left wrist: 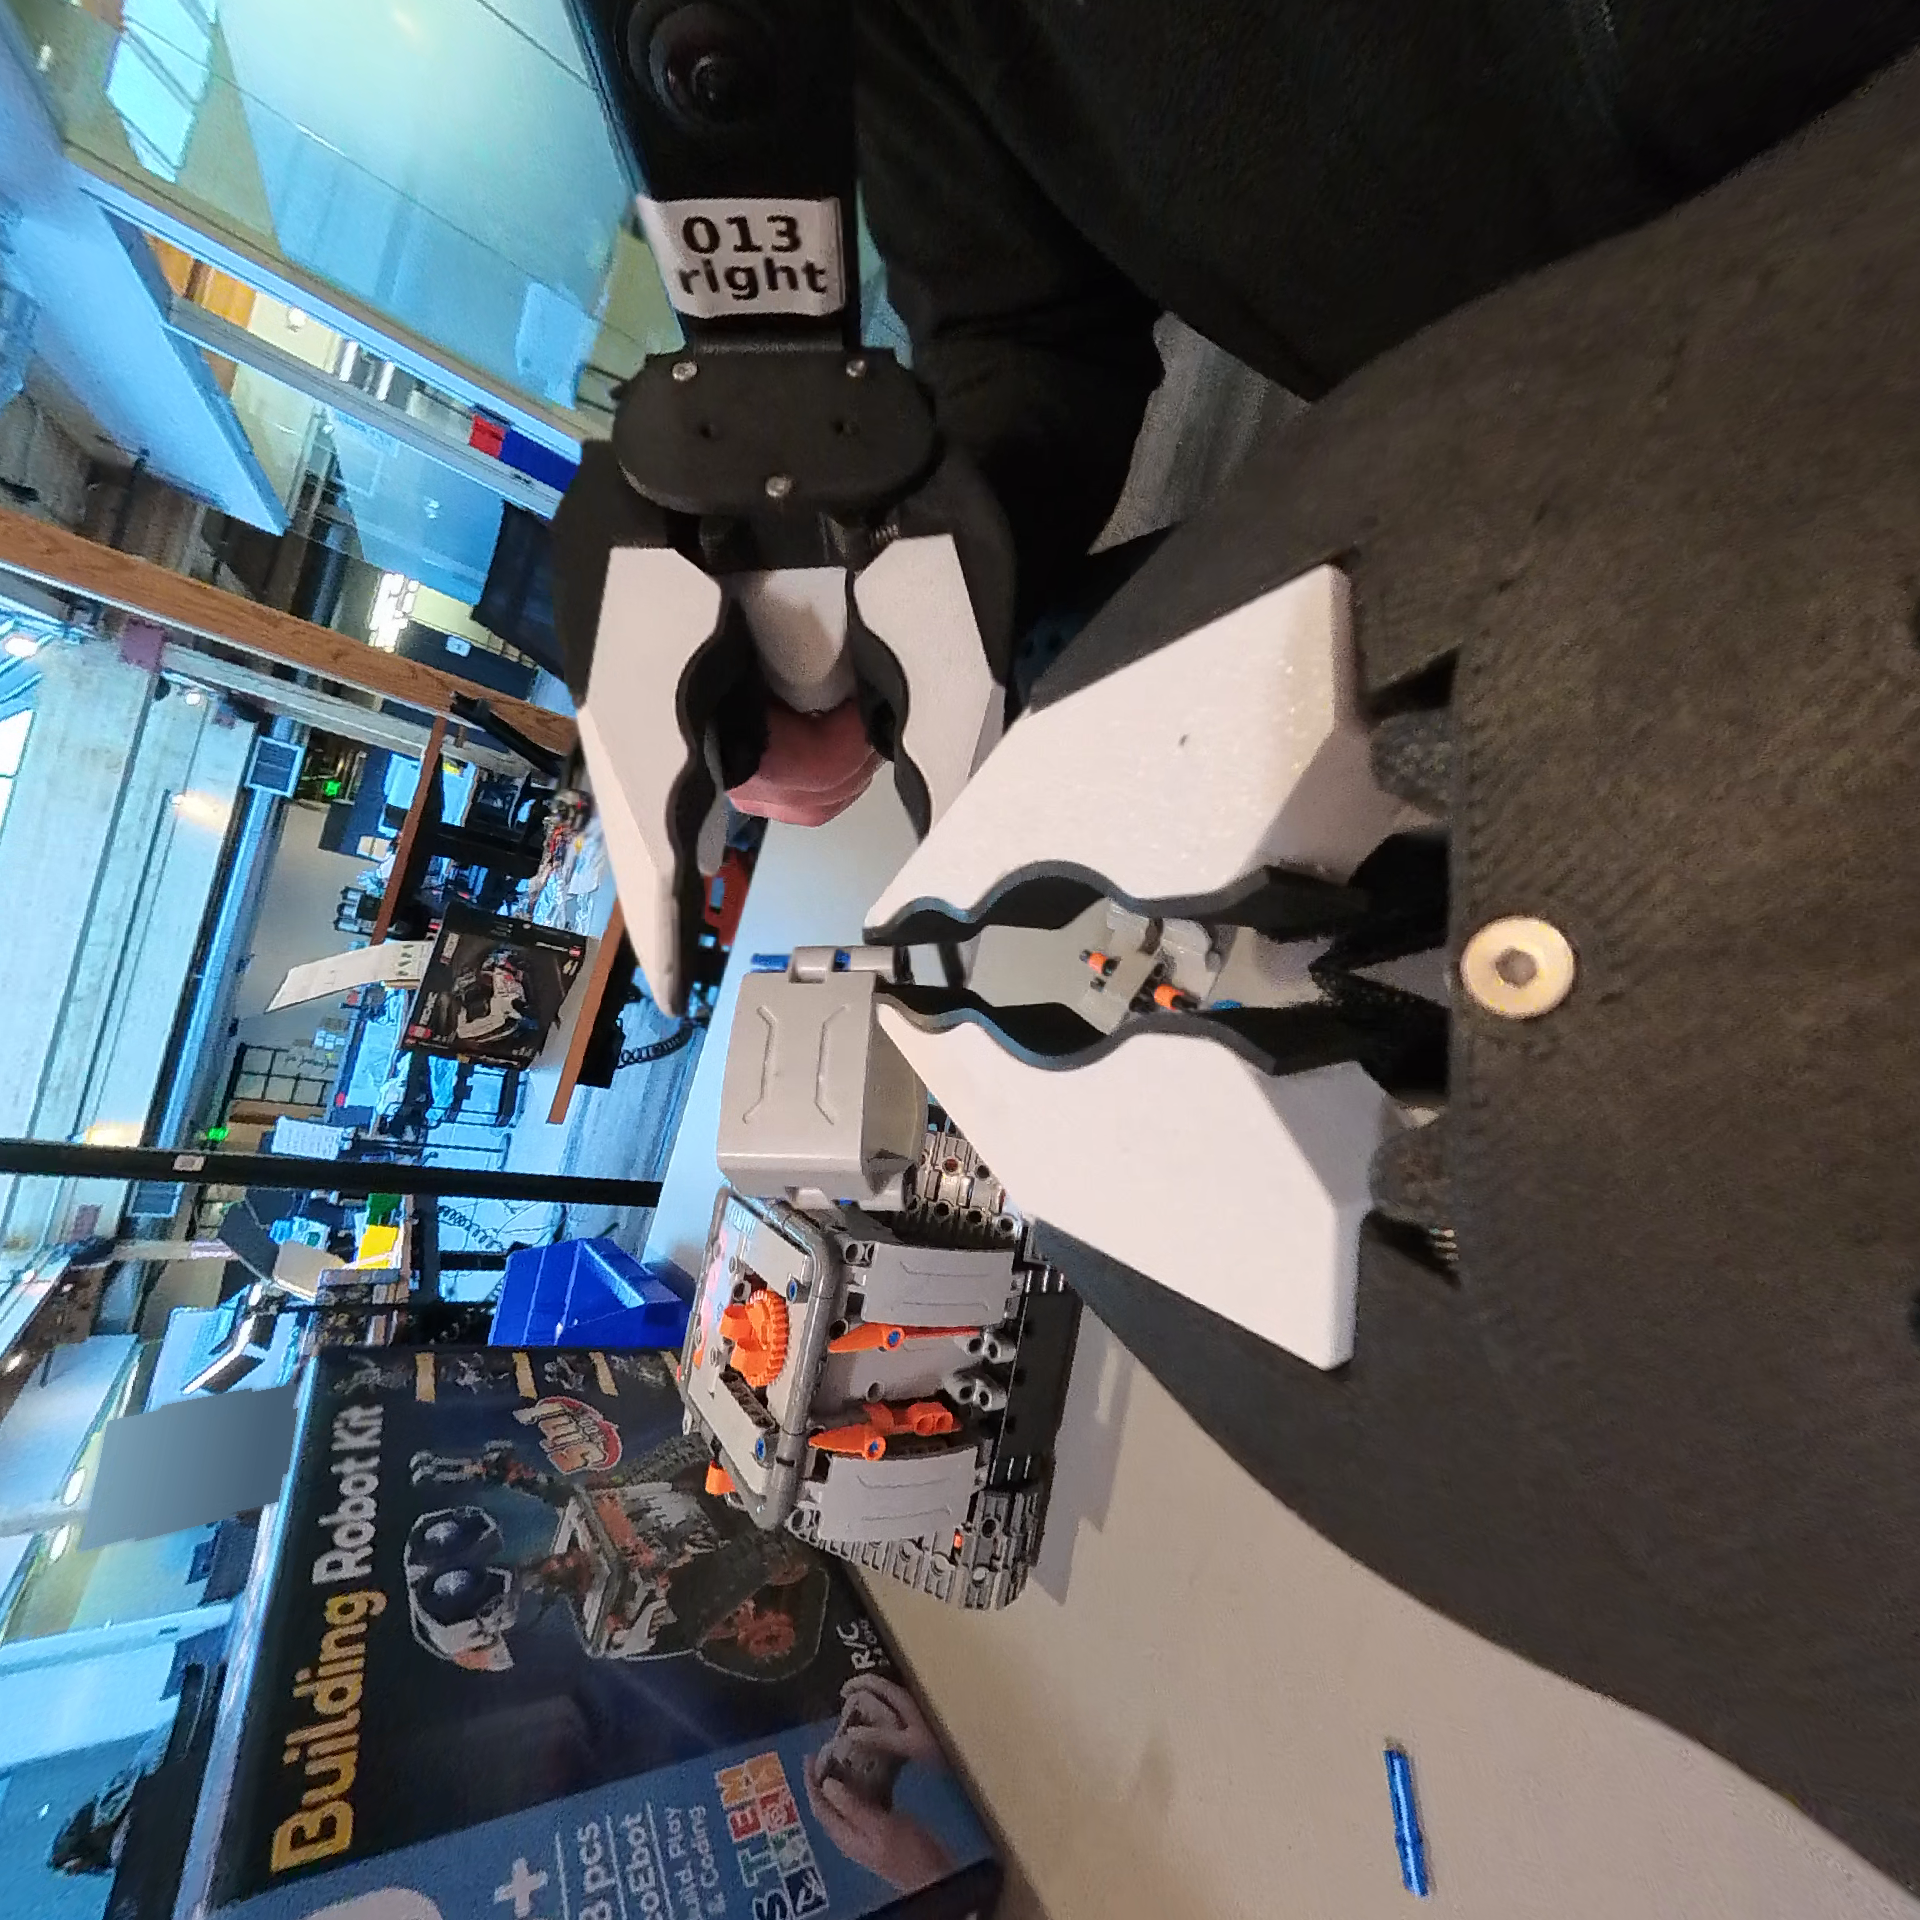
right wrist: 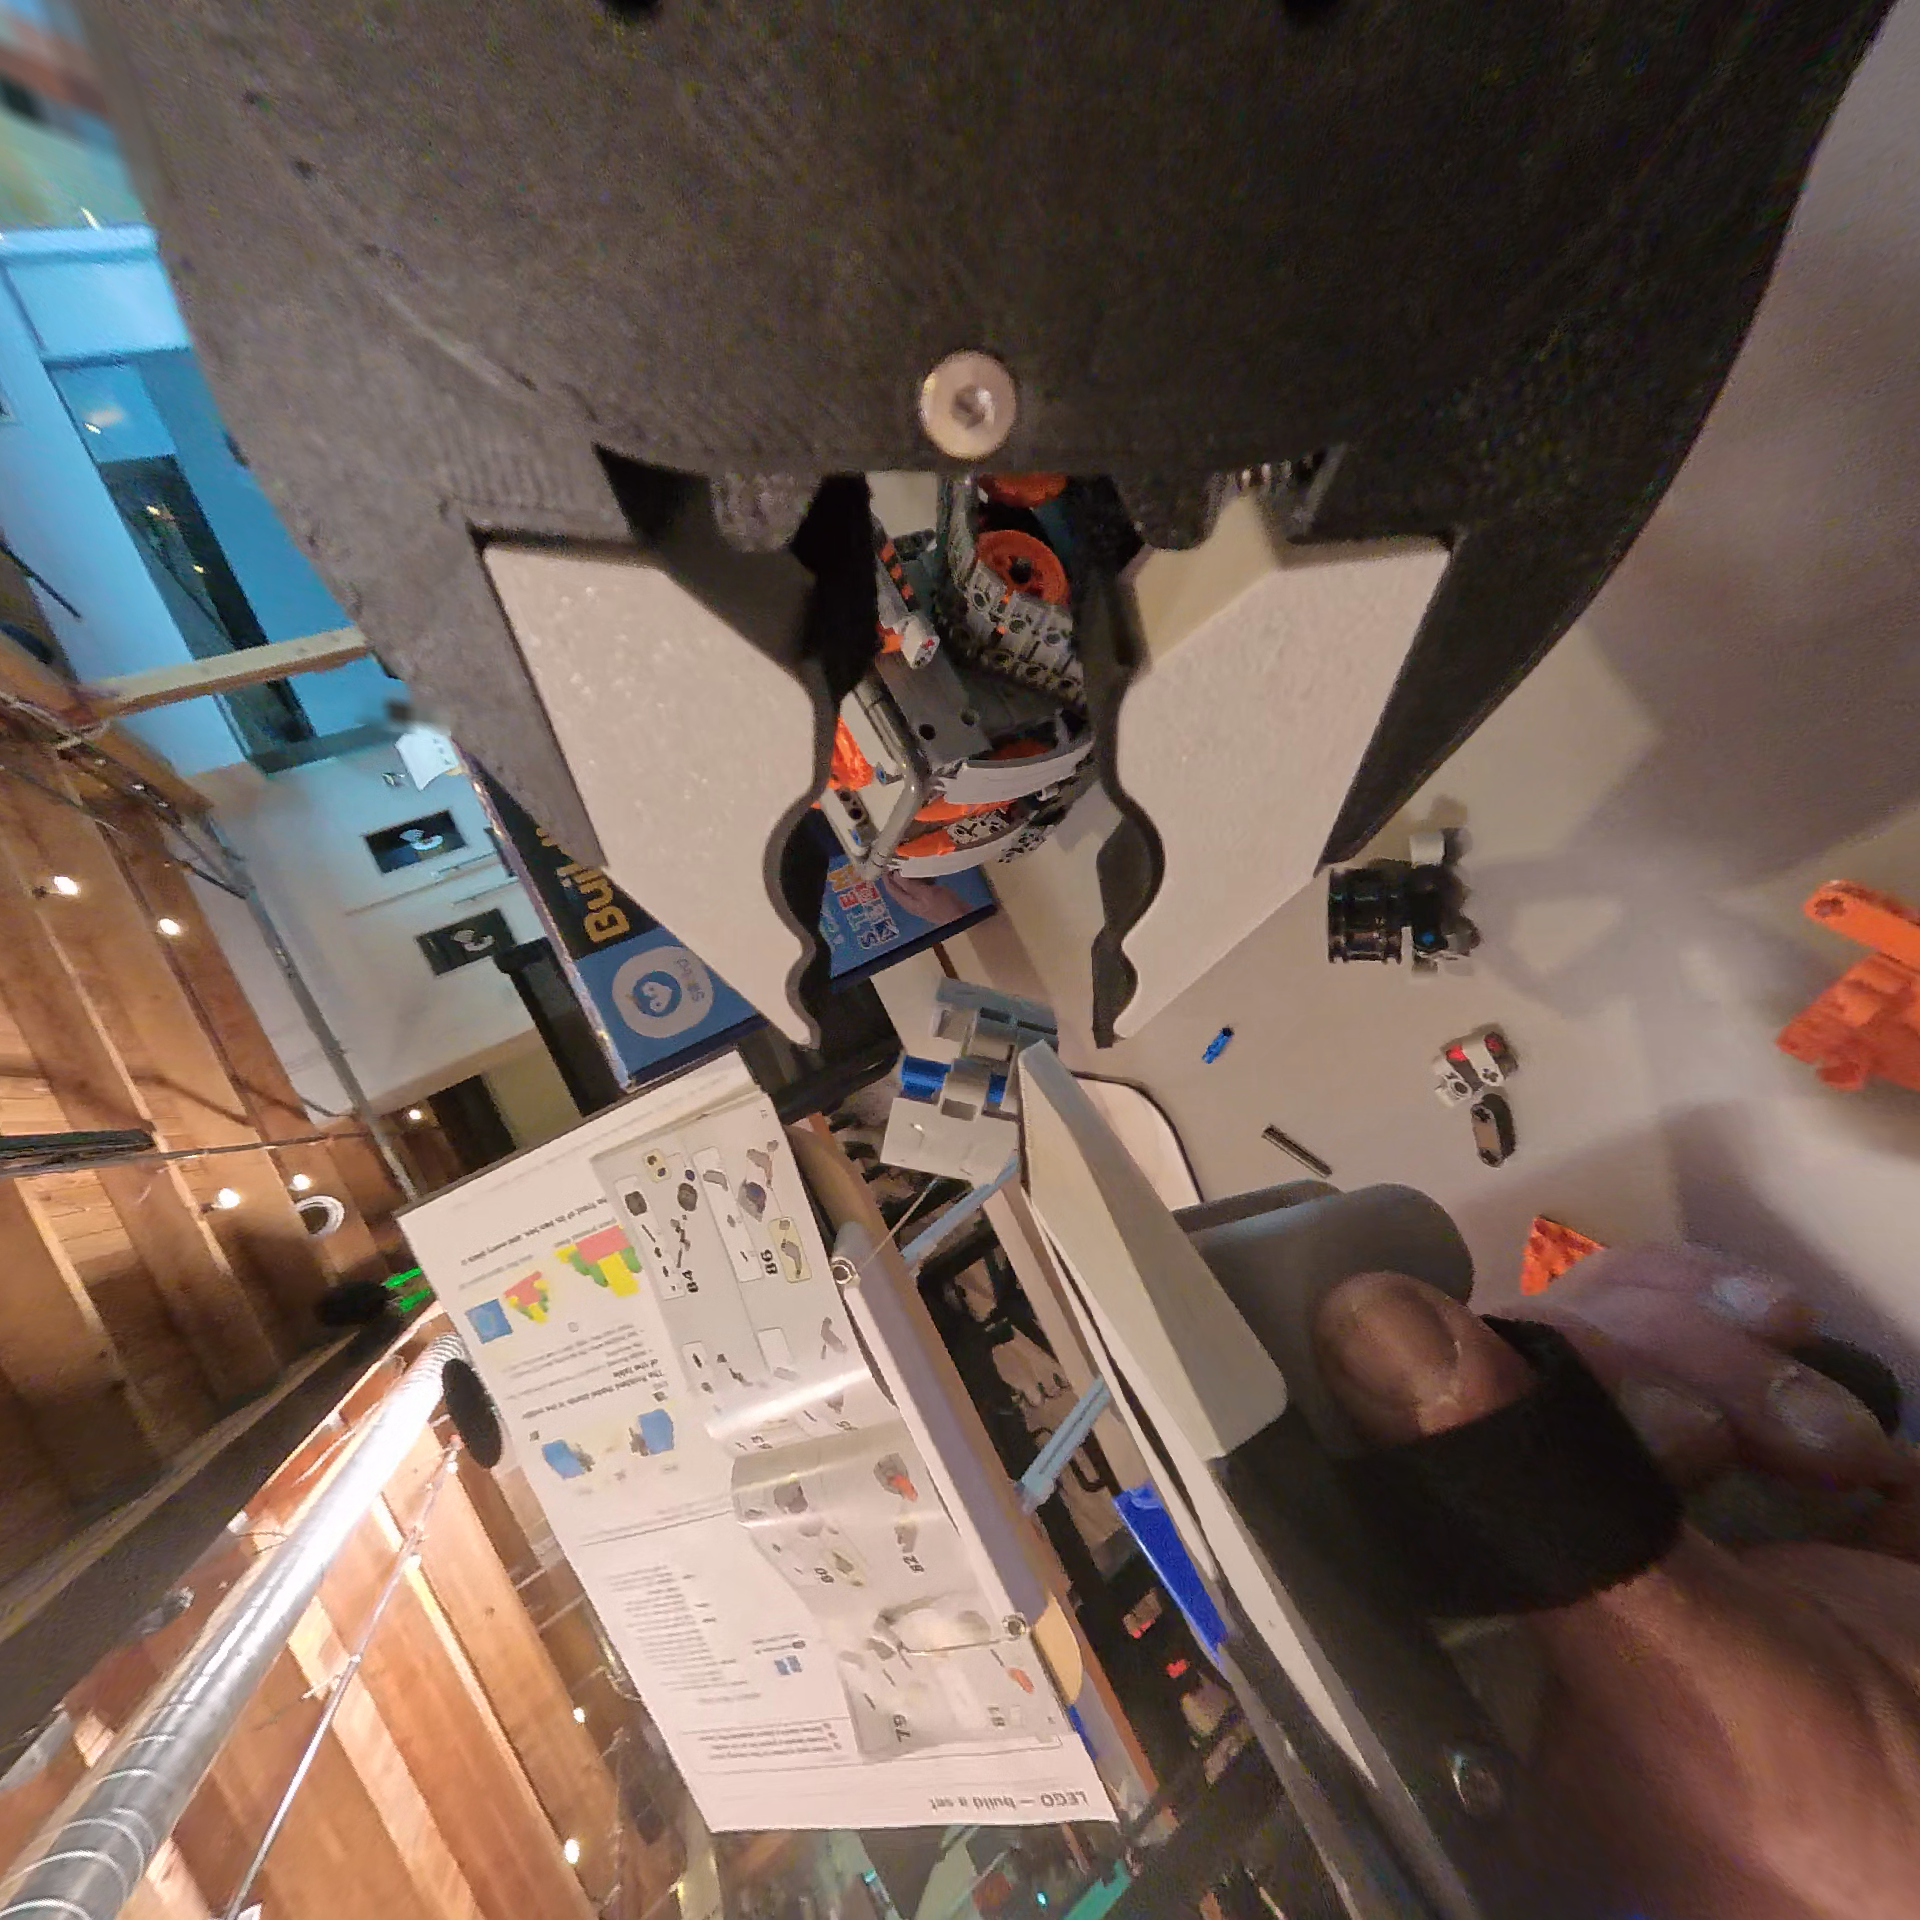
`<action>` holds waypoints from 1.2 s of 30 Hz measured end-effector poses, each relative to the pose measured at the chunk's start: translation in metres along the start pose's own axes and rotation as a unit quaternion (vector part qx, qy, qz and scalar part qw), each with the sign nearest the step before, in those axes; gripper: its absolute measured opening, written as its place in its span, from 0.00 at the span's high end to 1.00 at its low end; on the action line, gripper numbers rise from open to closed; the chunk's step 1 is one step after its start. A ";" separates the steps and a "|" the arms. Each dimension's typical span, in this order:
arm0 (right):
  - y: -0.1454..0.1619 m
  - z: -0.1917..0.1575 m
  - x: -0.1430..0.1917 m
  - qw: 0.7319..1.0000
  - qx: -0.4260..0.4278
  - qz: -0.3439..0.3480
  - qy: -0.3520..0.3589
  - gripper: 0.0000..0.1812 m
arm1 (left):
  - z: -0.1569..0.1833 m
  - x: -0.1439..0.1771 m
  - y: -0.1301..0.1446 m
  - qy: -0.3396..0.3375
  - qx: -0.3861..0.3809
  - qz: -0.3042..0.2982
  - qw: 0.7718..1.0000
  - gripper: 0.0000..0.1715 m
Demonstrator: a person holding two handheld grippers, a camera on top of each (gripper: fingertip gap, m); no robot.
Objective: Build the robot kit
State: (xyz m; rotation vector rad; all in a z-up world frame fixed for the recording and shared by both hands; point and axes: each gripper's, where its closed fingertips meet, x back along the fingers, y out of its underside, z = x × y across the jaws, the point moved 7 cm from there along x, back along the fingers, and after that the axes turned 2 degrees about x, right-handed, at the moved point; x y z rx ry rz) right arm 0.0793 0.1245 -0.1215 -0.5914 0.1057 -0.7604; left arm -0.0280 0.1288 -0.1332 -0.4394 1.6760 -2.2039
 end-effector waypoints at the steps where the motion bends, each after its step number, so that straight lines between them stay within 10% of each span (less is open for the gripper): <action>1: -0.001 0.000 -0.001 1.000 -0.002 -0.001 -0.005 0.73 | -0.001 0.000 0.000 0.002 0.006 0.003 1.000 0.97; 21: 0.002 -0.012 -0.009 0.996 0.080 -0.022 -0.020 0.83 | 0.003 -0.010 0.012 0.019 0.026 -0.011 0.999 0.98; 36: 0.025 0.015 -0.002 0.926 -0.258 0.150 -0.232 0.83 | 0.011 0.020 -0.015 0.042 -0.071 0.023 0.996 0.79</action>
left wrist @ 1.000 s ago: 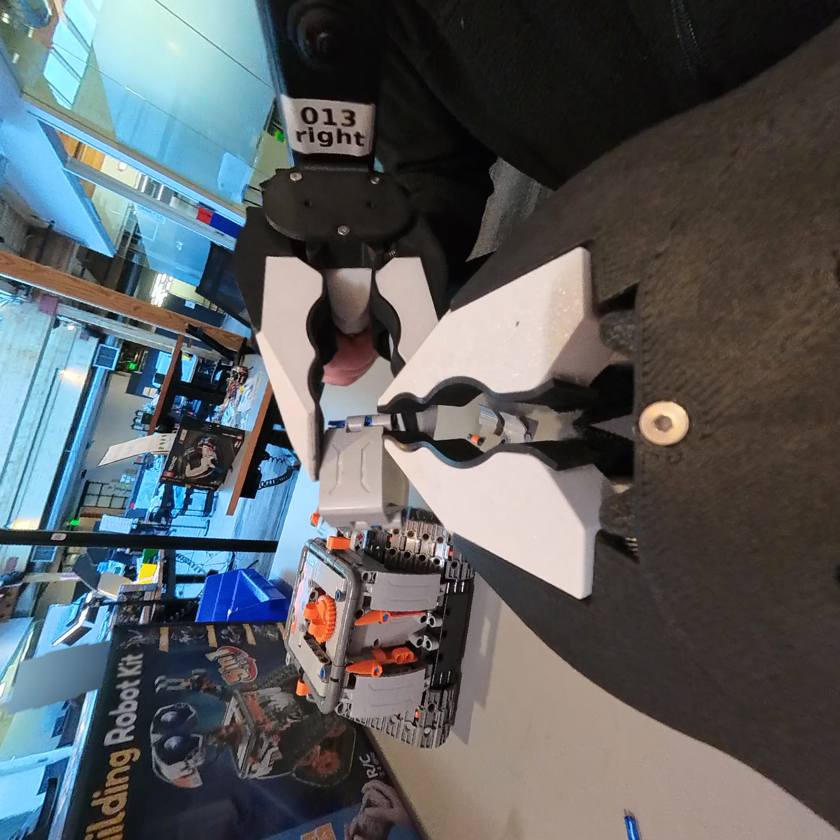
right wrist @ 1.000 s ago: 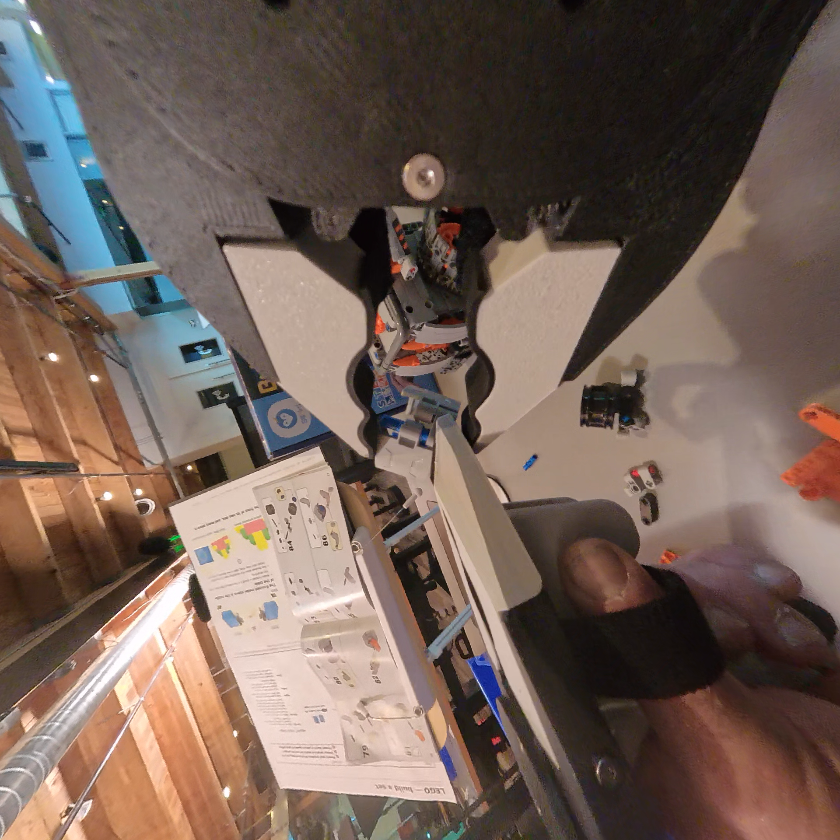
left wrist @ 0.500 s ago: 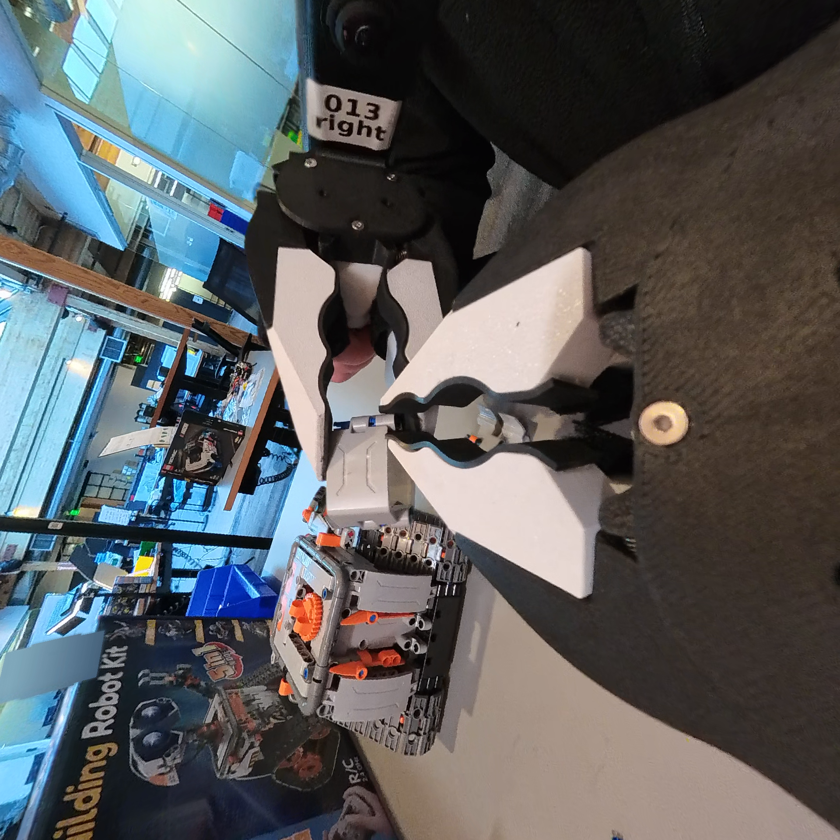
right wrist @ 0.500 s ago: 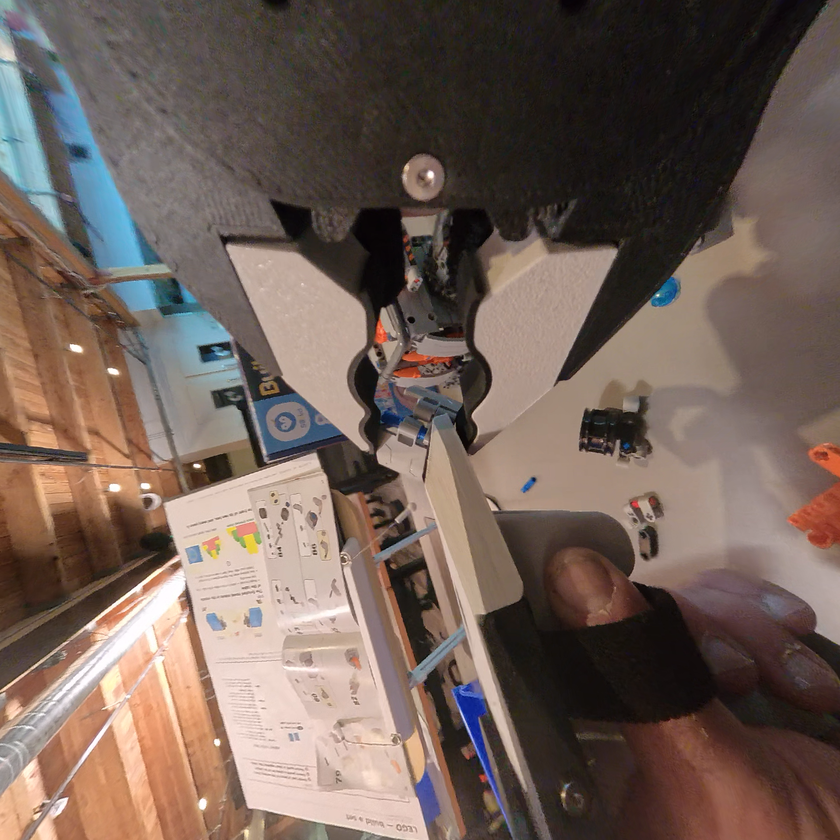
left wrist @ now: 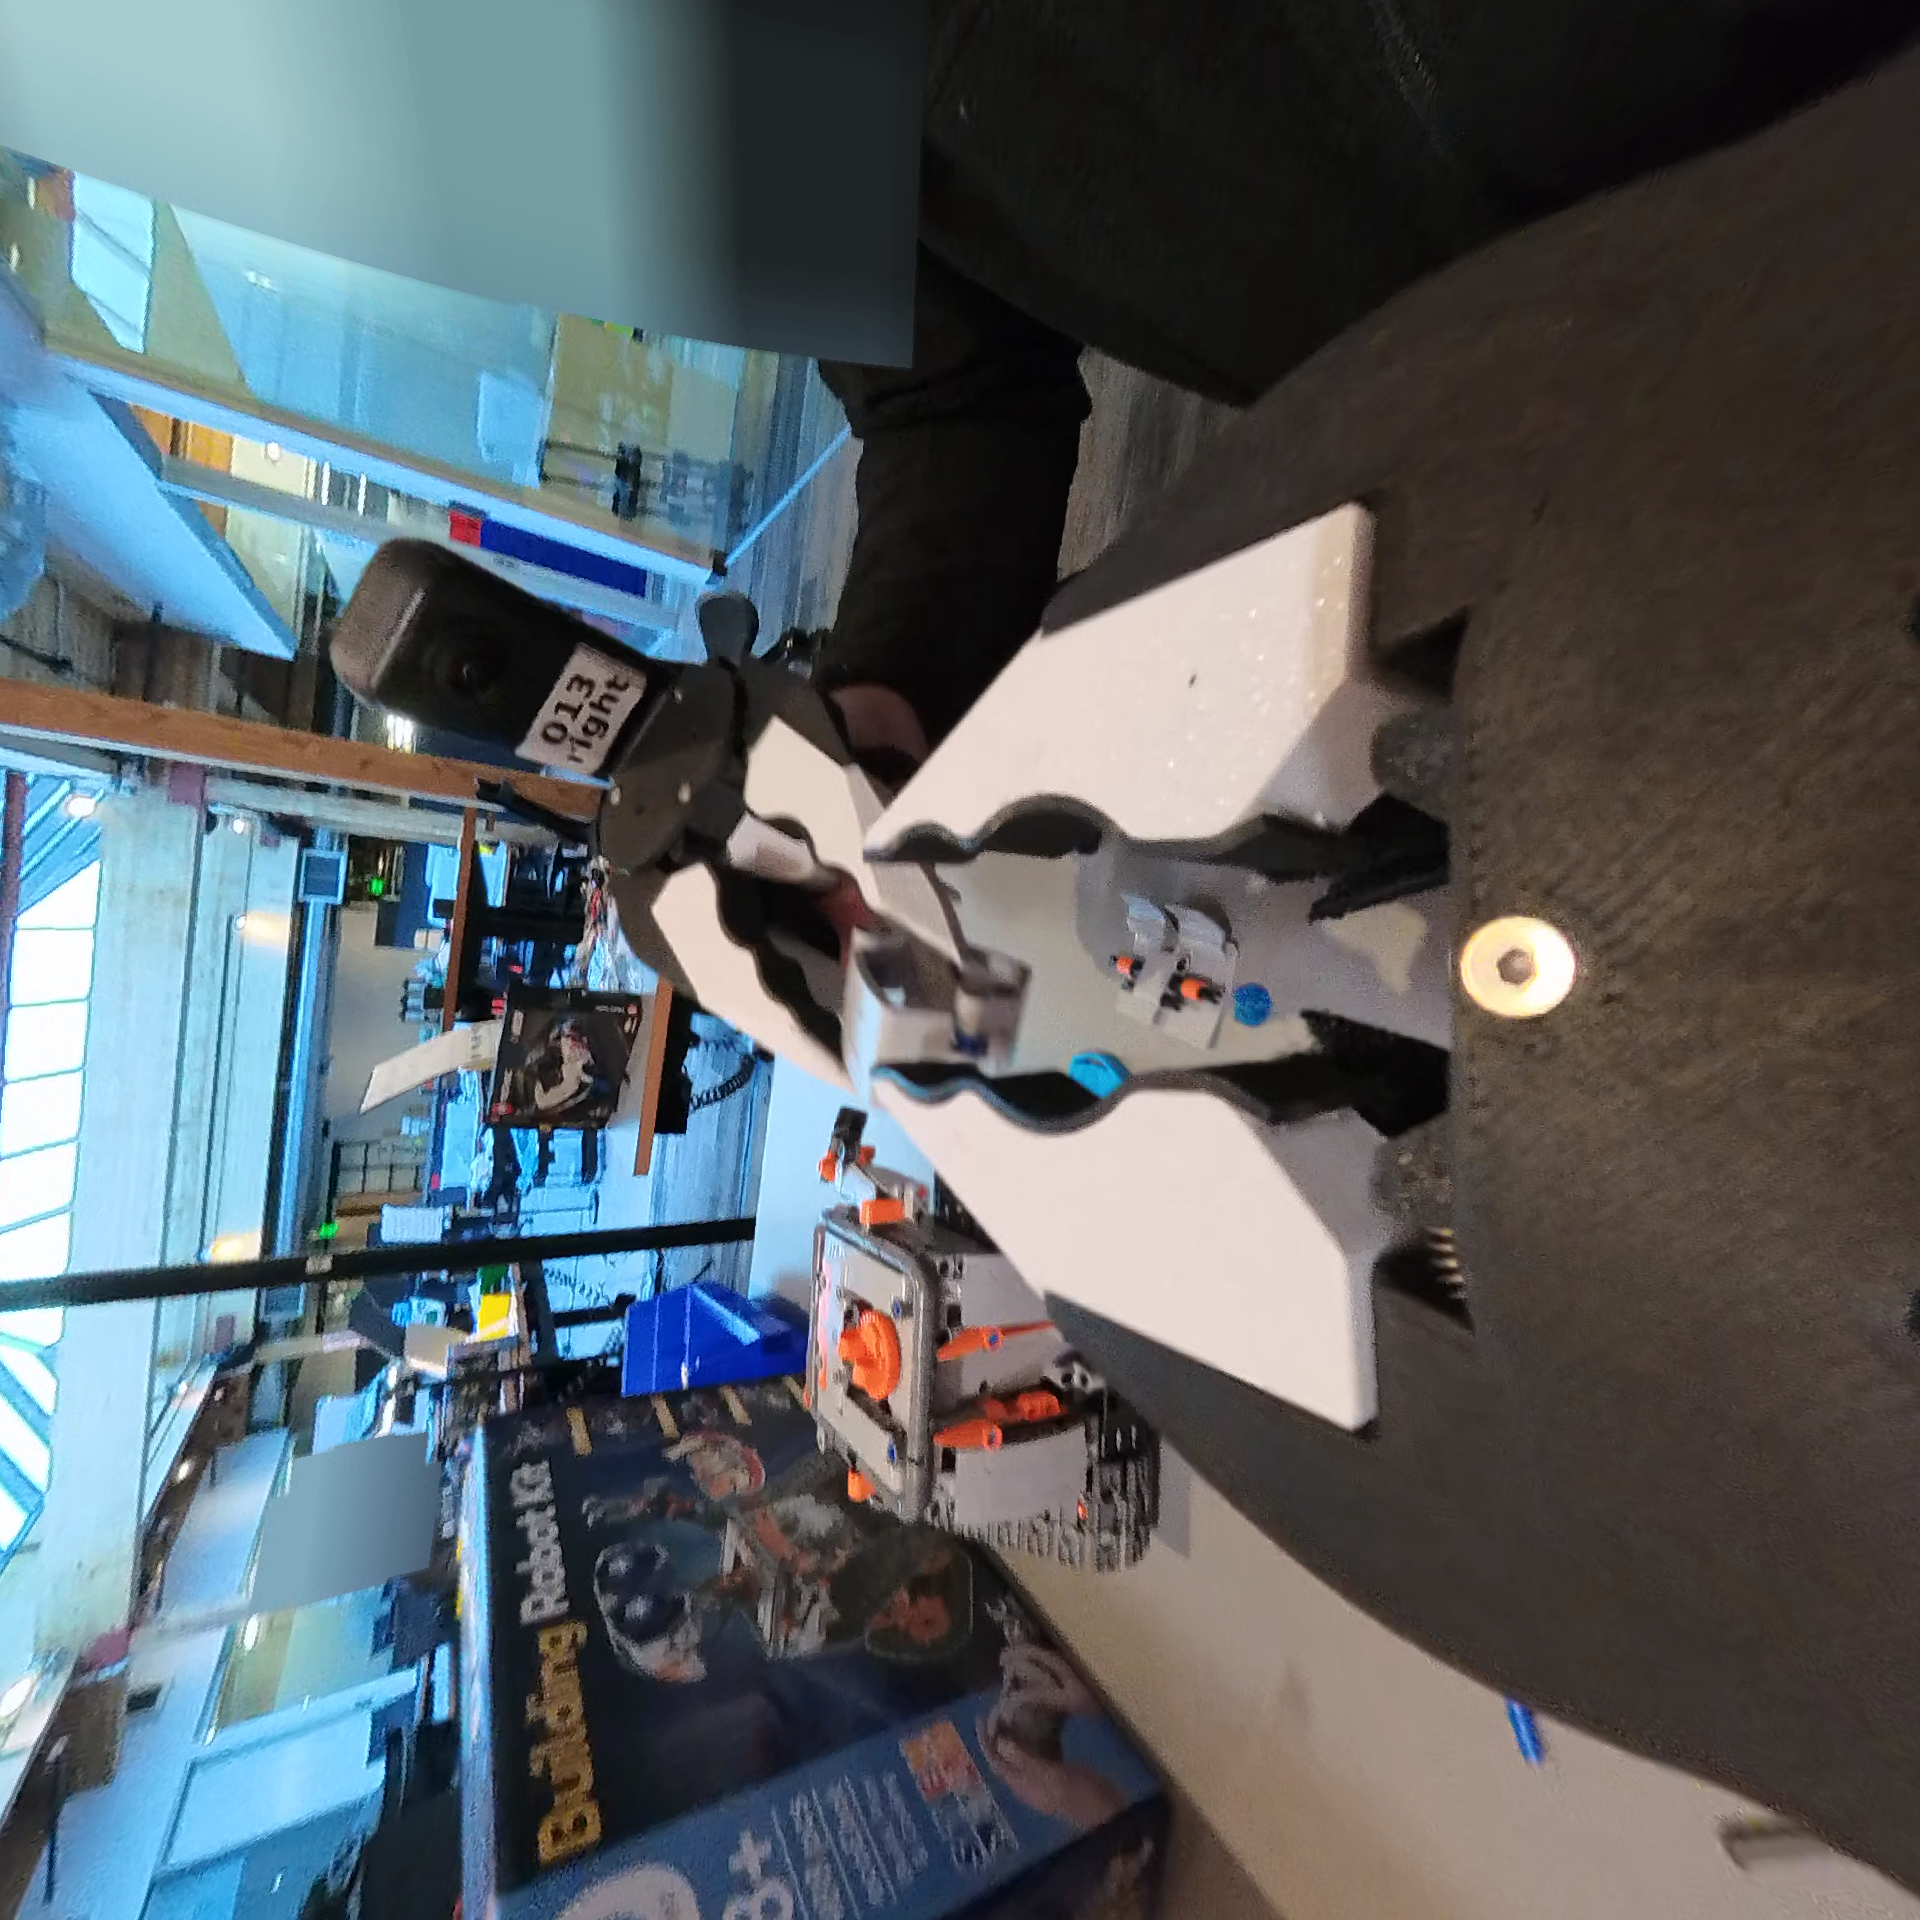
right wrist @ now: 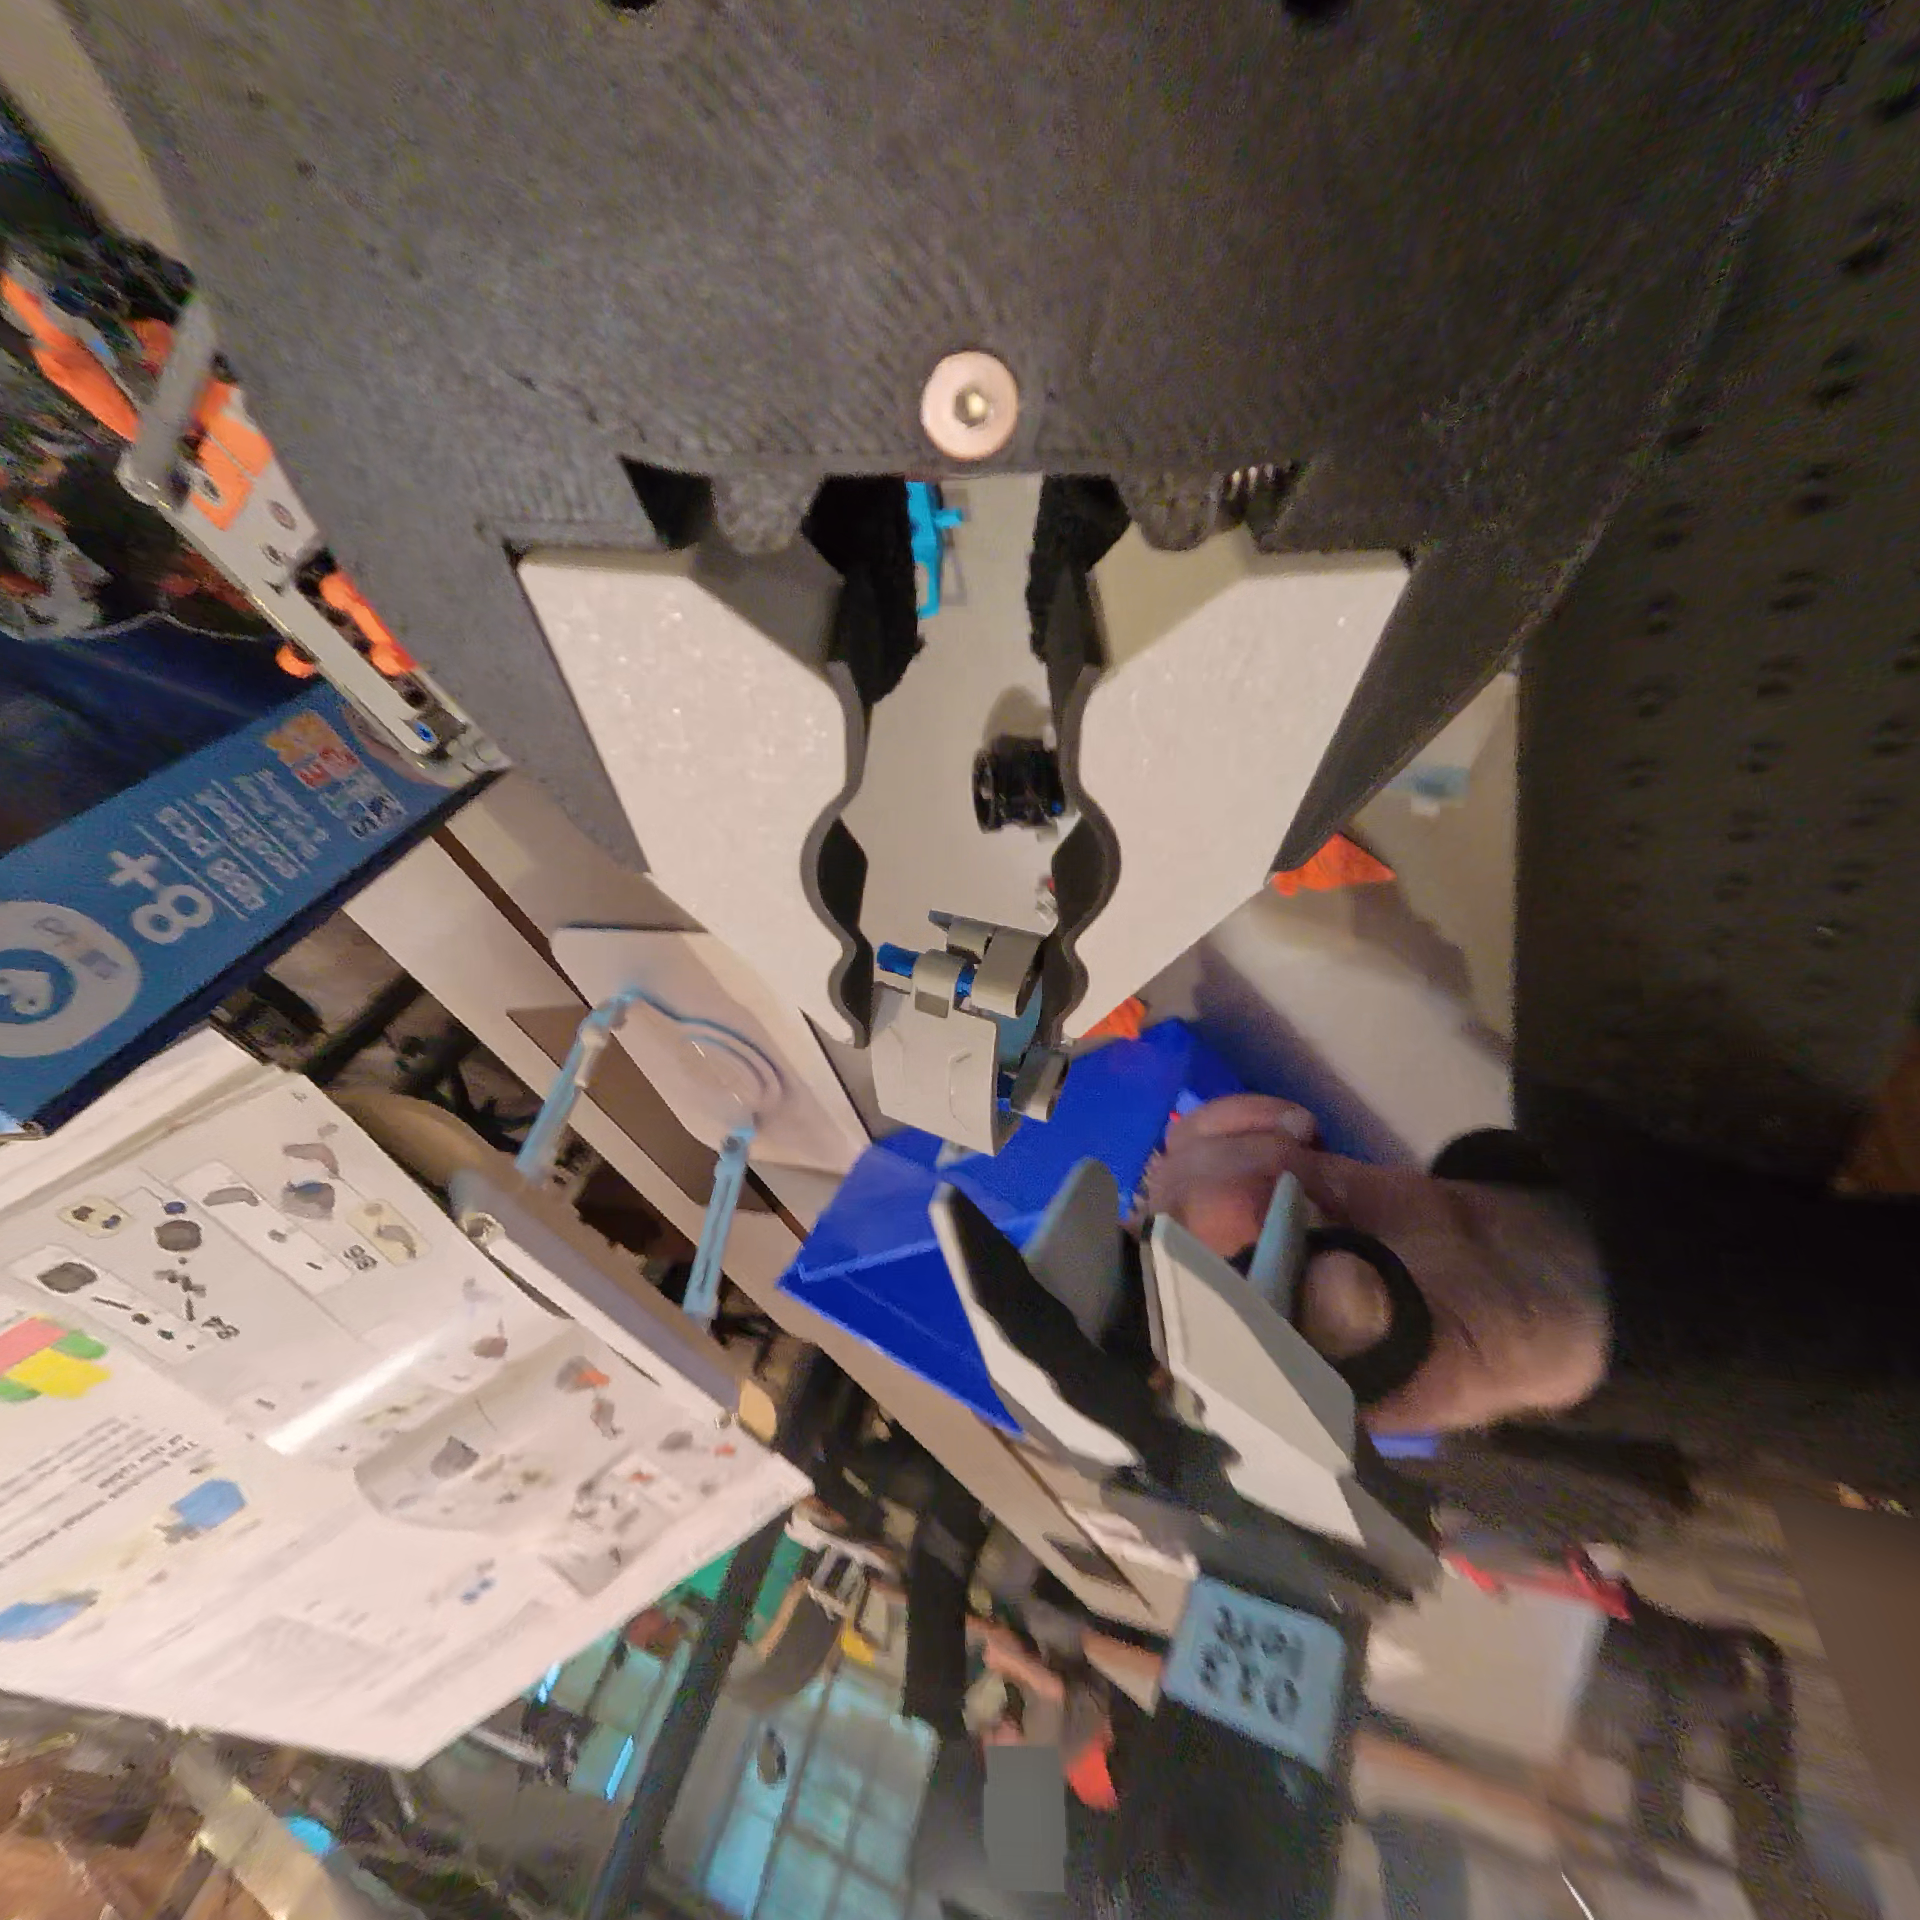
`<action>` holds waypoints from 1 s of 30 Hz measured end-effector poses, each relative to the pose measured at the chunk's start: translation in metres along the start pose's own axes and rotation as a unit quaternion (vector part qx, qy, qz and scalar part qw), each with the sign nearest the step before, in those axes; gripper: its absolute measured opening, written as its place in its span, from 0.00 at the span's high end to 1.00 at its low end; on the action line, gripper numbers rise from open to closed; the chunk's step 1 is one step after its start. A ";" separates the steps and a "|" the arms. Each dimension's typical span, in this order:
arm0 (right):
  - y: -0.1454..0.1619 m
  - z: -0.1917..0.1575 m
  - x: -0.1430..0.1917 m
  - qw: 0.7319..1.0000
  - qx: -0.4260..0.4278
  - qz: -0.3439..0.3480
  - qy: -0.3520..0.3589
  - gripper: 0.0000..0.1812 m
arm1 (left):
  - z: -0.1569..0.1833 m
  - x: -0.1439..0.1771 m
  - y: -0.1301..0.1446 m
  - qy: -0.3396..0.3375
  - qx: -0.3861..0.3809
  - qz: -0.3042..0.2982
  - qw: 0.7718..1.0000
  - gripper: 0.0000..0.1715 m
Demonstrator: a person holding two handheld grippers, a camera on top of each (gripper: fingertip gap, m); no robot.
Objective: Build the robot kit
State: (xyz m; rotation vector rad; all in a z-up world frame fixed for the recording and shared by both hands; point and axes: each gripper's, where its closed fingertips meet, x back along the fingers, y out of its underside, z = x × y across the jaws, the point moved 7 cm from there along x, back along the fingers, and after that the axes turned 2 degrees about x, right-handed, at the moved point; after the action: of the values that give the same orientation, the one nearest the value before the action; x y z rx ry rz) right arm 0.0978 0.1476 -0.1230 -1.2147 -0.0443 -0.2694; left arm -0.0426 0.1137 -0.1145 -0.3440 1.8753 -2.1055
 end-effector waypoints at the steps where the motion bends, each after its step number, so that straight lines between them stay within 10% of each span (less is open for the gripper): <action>1: -0.002 0.001 0.002 1.000 -0.010 0.013 -0.005 0.83 | -0.003 0.001 0.000 -0.008 0.001 -0.005 1.000 0.72; 4: -0.007 0.002 0.007 0.998 -0.035 0.050 -0.027 0.84 | -0.006 -0.006 0.012 -0.009 0.012 -0.038 0.999 0.63; 10: -0.012 -0.004 0.011 0.993 -0.043 0.089 -0.071 0.84 | 0.004 -0.015 0.015 0.063 0.015 -0.027 0.998 0.87; 30: -0.017 -0.009 0.018 0.984 -0.043 0.129 -0.115 0.85 | 0.027 -0.015 0.004 0.062 -0.060 -0.011 0.996 0.88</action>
State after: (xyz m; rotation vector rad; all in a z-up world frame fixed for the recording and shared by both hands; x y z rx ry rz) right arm 0.1108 0.1302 -0.1078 -1.3188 -0.0757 0.0966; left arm -0.0183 0.0946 -0.1147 -0.2665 2.0846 -2.0770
